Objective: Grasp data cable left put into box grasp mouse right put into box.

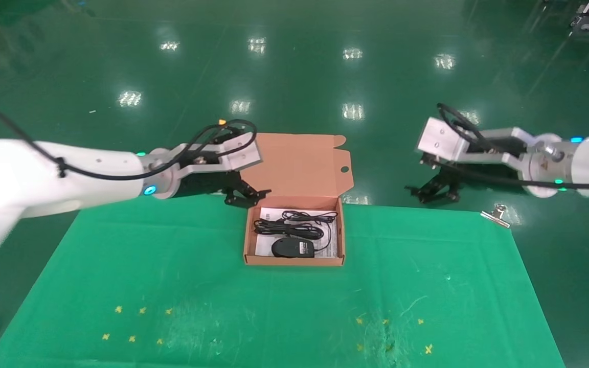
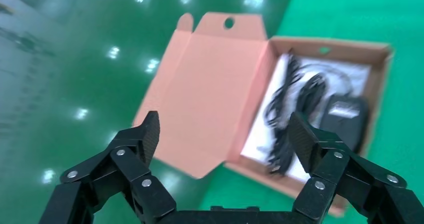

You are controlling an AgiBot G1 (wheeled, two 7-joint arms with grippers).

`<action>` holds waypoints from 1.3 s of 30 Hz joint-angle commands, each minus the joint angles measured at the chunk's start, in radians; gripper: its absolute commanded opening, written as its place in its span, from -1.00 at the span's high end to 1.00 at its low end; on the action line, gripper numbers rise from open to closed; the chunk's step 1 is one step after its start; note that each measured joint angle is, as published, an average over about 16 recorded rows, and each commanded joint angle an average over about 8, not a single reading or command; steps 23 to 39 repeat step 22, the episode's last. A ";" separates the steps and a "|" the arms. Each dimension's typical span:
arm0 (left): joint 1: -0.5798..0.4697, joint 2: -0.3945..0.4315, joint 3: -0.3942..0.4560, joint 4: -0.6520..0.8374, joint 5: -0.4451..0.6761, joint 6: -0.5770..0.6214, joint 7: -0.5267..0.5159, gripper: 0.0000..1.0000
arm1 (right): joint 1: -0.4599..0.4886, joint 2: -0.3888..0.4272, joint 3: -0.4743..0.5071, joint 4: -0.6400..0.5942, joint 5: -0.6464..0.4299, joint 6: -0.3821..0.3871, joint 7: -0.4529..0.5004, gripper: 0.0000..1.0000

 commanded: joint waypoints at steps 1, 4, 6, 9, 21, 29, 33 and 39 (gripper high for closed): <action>0.020 -0.023 -0.023 -0.022 -0.035 0.029 -0.005 -1.00 | -0.025 0.007 0.031 0.004 0.041 -0.026 -0.015 -1.00; 0.051 -0.057 -0.057 -0.055 -0.088 0.072 -0.012 -1.00 | -0.063 0.016 0.077 0.010 0.102 -0.065 -0.037 -1.00; 0.072 -0.079 -0.079 -0.077 -0.123 0.100 -0.016 -1.00 | -0.089 0.023 0.108 0.014 0.142 -0.091 -0.051 -1.00; 0.102 -0.113 -0.113 -0.110 -0.175 0.143 -0.023 -1.00 | -0.127 0.033 0.155 0.020 0.203 -0.130 -0.073 -1.00; 0.215 -0.238 -0.237 -0.230 -0.367 0.300 -0.048 -1.00 | -0.266 0.069 0.325 0.041 0.426 -0.273 -0.153 -1.00; 0.220 -0.244 -0.243 -0.236 -0.376 0.307 -0.050 -1.00 | -0.273 0.071 0.333 0.042 0.436 -0.279 -0.157 -1.00; 0.220 -0.244 -0.243 -0.236 -0.376 0.307 -0.050 -1.00 | -0.273 0.071 0.333 0.042 0.436 -0.279 -0.157 -1.00; 0.220 -0.244 -0.243 -0.236 -0.376 0.307 -0.050 -1.00 | -0.273 0.071 0.333 0.042 0.436 -0.279 -0.157 -1.00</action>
